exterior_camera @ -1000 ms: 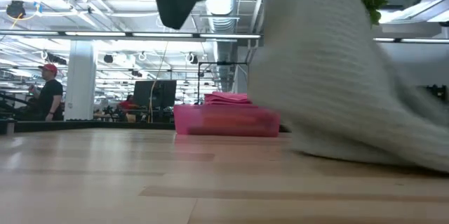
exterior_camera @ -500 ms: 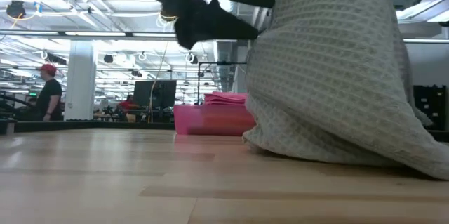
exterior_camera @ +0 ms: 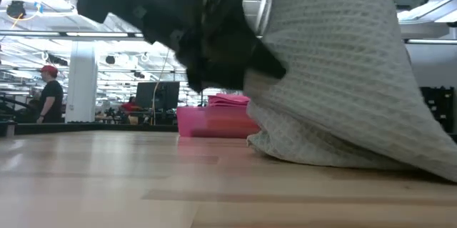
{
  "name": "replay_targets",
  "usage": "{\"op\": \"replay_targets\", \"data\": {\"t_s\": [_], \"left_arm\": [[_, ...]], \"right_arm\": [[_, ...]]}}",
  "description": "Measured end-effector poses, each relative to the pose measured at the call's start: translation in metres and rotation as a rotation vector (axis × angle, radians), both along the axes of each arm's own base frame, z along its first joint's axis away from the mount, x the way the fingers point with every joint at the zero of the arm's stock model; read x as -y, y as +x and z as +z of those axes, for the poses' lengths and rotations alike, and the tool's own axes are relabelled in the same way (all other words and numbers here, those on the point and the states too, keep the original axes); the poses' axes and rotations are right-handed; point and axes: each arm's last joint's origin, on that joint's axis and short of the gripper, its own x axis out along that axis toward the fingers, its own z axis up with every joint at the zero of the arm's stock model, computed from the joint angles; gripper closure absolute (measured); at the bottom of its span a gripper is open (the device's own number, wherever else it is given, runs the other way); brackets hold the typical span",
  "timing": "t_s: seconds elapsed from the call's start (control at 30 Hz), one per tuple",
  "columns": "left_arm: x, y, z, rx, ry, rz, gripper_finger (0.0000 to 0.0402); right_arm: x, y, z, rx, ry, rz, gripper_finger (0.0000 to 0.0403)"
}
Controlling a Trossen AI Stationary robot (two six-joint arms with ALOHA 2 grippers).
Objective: Fold microfiber towels
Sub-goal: Fold the gray microfiber cloth
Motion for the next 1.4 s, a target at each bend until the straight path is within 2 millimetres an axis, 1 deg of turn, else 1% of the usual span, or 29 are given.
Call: {"op": "replay_targets", "data": {"t_s": [0.13, 0.2, 0.37, 0.4, 0.5, 0.6, 0.77, 0.97, 1.07, 1.13, 1.27, 1.33, 1.4], "left_arm": [[0.005, -0.001, 0.009, 0.053, -0.005, 0.036, 0.0251], [0.006, -0.001, 0.009, 0.055, -0.001, 0.042, 0.0284], [0.006, -0.002, 0.009, 0.048, -0.045, 0.040, 0.0380], [0.007, -0.002, 0.010, 0.045, -0.060, 0.034, 0.0390], [0.009, -0.008, 0.022, 0.038, -0.098, 0.015, 0.0394], [0.011, -0.019, 0.043, 0.023, -0.104, 0.003, 0.0399], [0.009, -0.049, 0.095, -0.009, -0.071, -0.029, 0.0400], [-0.007, -0.087, 0.158, -0.123, -0.071, -0.023, 0.0401], [-0.015, -0.100, 0.183, -0.152, -0.081, 0.000, 0.0401], [-0.017, -0.105, 0.195, -0.168, -0.075, 0.004, 0.0401], [-0.020, -0.111, 0.216, -0.182, -0.073, -0.004, 0.0401], [-0.020, -0.113, 0.223, -0.180, -0.089, -0.026, 0.0401], [-0.019, -0.114, 0.229, -0.181, -0.106, -0.050, 0.0401]], "right_arm": [[0.001, 0.000, 0.000, -0.003, -0.006, -0.002, 0.0383], [0.001, 0.000, 0.000, -0.003, -0.007, -0.002, 0.0382], [0.001, 0.000, 0.000, -0.003, -0.007, -0.003, 0.0366], [0.001, 0.000, 0.000, -0.005, -0.009, -0.003, 0.0364], [0.003, -0.002, -0.002, -0.035, -0.034, -0.005, 0.0364], [0.007, -0.007, -0.005, -0.076, -0.055, -0.028, 0.0367], [0.010, -0.007, -0.006, -0.092, -0.058, -0.054, 0.0367], [0.019, 0.003, -0.005, -0.071, -0.043, -0.086, 0.0360], [0.025, 0.008, -0.004, -0.061, -0.042, -0.115, 0.0362], [0.029, 0.013, -0.003, -0.054, -0.051, -0.111, 0.0367], [0.027, 0.020, 0.001, -0.026, -0.073, -0.036, 0.0373], [0.025, 0.023, 0.002, -0.014, -0.074, 0.005, 0.0368], [0.027, 0.025, 0.003, -0.011, -0.078, 0.006, 0.0361]]}}
